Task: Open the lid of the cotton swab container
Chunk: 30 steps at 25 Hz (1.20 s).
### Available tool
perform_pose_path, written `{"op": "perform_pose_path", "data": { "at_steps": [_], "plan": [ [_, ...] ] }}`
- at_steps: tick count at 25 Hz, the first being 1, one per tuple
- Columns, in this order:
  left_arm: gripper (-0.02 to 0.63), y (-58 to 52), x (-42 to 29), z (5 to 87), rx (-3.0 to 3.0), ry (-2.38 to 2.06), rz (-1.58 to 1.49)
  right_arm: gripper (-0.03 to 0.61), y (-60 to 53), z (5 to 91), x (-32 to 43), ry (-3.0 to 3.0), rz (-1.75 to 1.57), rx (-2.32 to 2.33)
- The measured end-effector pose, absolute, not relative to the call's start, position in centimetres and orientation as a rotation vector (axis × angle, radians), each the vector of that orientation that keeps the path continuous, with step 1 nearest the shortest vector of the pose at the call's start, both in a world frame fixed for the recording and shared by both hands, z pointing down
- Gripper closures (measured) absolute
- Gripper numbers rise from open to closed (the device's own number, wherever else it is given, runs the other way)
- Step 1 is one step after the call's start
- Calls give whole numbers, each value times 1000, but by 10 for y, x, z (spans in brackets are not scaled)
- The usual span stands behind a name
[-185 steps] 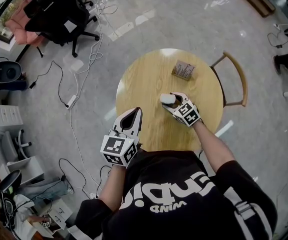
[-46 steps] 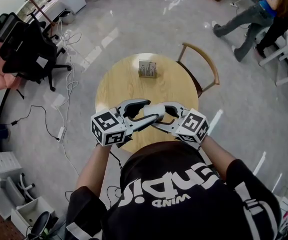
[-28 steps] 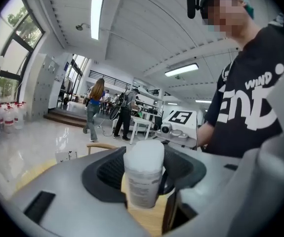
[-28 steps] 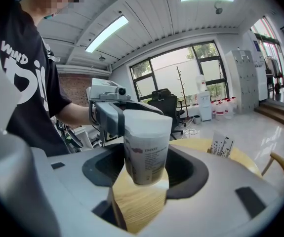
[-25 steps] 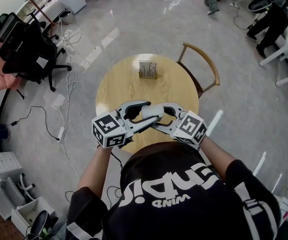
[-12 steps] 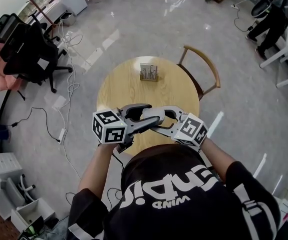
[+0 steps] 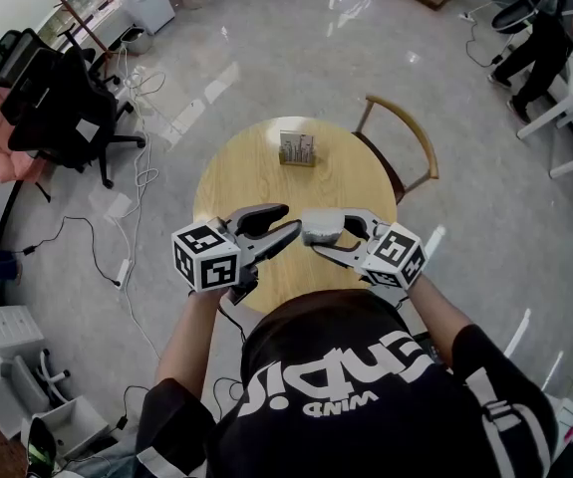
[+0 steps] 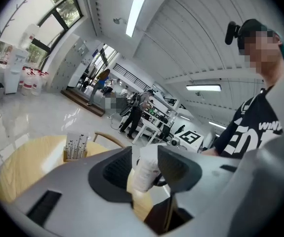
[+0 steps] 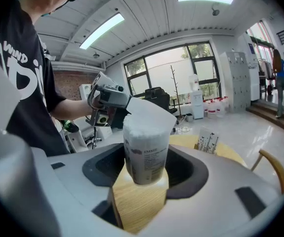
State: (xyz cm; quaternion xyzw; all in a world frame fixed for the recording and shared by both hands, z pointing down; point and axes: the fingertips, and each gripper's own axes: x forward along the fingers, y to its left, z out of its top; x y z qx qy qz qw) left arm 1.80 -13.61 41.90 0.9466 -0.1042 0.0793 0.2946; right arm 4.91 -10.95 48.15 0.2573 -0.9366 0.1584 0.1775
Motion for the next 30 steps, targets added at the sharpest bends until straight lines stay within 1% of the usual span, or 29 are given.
{"op": "perform_pose_path", "data": {
  "at_steps": [2,3,9,13,20,30],
  "plan": [
    [481,-143,11,421,2525,-352,208,333,-113,480,58,-2649,453,772],
    [521,-146,8,422,2532,-387,209,333,-115,479,62,-2649,456,797],
    [600,-151,-4,421,2545,-479,204,333,-123,471,79,-2647,468,904],
    [604,-151,-13,421,2539,-544,191,333,-124,468,90,-2638,493,971],
    [604,-151,-38,430,2588,-759,260,334,-130,463,117,-2614,516,1176],
    [604,-147,-62,441,2574,-1044,212,334,-134,451,138,-2591,511,1404]
  ]
}}
